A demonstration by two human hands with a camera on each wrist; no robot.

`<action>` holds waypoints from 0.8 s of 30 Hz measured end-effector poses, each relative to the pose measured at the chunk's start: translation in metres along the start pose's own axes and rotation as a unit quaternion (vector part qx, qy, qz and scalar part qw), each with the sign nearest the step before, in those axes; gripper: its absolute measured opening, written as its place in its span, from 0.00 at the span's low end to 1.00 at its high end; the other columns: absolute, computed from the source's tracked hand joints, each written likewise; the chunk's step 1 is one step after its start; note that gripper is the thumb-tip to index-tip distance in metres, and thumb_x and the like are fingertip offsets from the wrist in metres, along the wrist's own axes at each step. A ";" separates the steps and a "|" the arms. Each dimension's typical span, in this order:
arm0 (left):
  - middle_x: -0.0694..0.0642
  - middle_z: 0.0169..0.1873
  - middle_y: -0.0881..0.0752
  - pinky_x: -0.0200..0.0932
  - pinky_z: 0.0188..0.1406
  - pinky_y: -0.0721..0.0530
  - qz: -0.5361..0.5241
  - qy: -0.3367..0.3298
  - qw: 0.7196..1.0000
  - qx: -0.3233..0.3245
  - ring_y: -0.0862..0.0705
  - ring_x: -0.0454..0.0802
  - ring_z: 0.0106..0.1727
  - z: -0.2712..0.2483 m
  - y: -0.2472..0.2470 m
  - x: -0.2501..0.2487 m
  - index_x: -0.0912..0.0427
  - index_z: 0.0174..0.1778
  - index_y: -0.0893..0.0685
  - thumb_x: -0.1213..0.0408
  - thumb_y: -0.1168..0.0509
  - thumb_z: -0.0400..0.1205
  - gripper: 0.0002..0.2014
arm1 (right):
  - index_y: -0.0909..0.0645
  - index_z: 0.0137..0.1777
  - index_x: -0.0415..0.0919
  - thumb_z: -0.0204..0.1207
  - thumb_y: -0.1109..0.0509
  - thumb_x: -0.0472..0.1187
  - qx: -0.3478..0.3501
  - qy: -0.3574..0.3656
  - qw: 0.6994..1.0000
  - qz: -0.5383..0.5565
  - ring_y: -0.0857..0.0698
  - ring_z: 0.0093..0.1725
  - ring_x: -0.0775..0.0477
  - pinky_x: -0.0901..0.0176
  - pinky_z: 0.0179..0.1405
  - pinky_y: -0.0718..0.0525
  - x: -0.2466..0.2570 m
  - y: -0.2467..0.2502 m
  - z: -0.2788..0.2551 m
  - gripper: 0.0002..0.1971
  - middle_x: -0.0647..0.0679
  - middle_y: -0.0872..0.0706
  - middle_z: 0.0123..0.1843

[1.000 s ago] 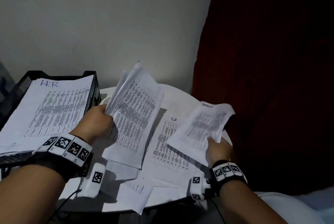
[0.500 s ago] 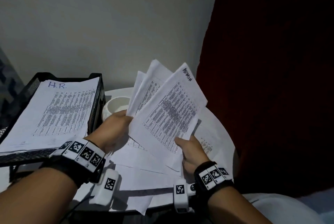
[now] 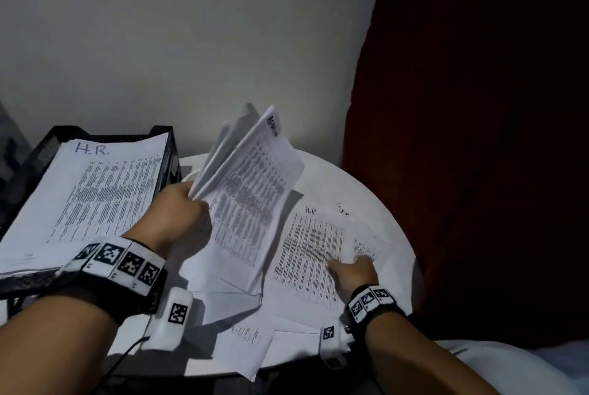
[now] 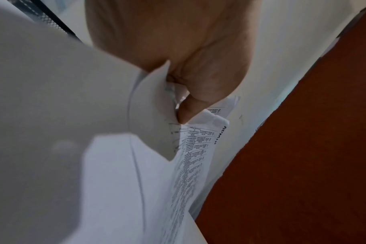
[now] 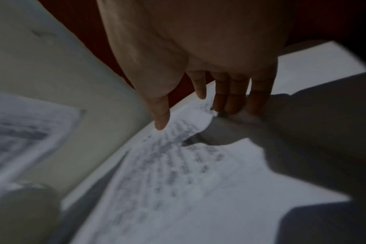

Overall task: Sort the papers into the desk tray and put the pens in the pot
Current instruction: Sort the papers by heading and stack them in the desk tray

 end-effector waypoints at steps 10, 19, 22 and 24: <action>0.63 0.34 0.14 0.46 0.34 0.19 0.046 -0.029 0.998 -0.045 0.17 0.60 0.35 0.001 0.020 -0.009 0.62 0.44 0.15 0.74 0.37 0.79 0.06 | 0.54 0.93 0.50 0.72 0.21 0.36 -0.037 0.007 0.988 -0.148 0.10 0.62 0.33 0.43 0.61 0.10 -0.012 -0.012 0.013 0.56 0.35 0.13 0.70; 0.66 0.39 0.14 0.49 0.39 0.21 0.089 -0.027 0.995 -0.045 0.18 0.63 0.39 0.004 0.027 -0.011 0.60 0.51 0.16 0.76 0.41 0.80 0.12 | 0.10 0.55 0.32 0.79 0.32 0.29 -0.067 0.117 0.990 0.050 0.12 0.38 0.38 0.56 0.34 0.13 0.050 0.061 0.021 0.11 0.36 0.09 0.45; 0.67 0.40 0.14 0.50 0.38 0.20 0.064 -0.017 0.997 -0.033 0.18 0.62 0.39 0.002 0.020 -0.010 0.57 0.57 0.17 0.78 0.42 0.79 0.17 | 0.11 0.54 0.28 0.76 0.31 0.27 -0.016 0.111 0.974 0.198 0.11 0.38 0.37 0.47 0.41 0.11 0.067 0.072 0.010 0.10 0.37 0.09 0.43; 0.68 0.36 0.17 0.52 0.34 0.20 0.020 -0.001 1.000 -0.007 0.19 0.62 0.35 -0.004 0.013 -0.009 0.58 0.59 0.19 0.80 0.43 0.76 0.19 | 0.12 0.61 0.31 0.80 0.31 0.26 0.064 0.094 0.953 0.281 0.07 0.51 0.29 0.29 0.57 0.10 0.074 0.055 -0.009 0.12 0.34 0.06 0.53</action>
Point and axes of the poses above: each hand's wrist, its own z-axis towards the middle knuckle, its own y-axis out of the back of the hand, x = y × z, the point moved 9 cm from there along z, towards the middle knuckle
